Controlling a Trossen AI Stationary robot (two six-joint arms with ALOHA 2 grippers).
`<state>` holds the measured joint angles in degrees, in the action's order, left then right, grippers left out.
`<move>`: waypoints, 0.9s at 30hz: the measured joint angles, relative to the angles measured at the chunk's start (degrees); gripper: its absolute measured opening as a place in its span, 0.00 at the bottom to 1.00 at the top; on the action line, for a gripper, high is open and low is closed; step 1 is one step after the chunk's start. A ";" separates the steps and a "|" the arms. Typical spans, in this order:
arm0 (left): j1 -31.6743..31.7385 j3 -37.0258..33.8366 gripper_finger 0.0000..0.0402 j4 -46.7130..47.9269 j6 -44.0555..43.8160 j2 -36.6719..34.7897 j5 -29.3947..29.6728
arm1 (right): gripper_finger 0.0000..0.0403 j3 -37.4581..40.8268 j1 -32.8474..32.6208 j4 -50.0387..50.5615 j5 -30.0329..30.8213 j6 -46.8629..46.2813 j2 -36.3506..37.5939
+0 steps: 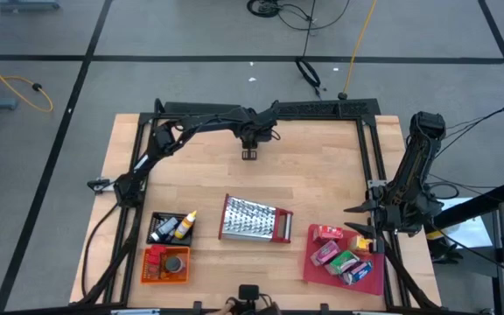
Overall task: Pick & Place Kitchen Items
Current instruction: Put the small brown food coloring bottle into the black bin
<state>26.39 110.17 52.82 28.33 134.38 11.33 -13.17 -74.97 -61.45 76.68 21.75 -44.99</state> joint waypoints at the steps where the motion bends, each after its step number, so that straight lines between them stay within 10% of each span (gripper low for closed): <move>1: -0.06 0.33 0.17 1.14 -0.48 -0.61 0.62 | 0.40 0.00 -0.01 0.28 0.03 0.00 -0.02; 27: -20.97 0.13 0.10 36.79 -31.22 -19.74 -11.82 | 0.40 0.00 -0.01 0.51 -0.19 -1.61 -0.02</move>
<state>5.42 110.30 89.61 -2.89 114.64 -0.49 -13.17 -74.98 -60.95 76.49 20.14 -45.01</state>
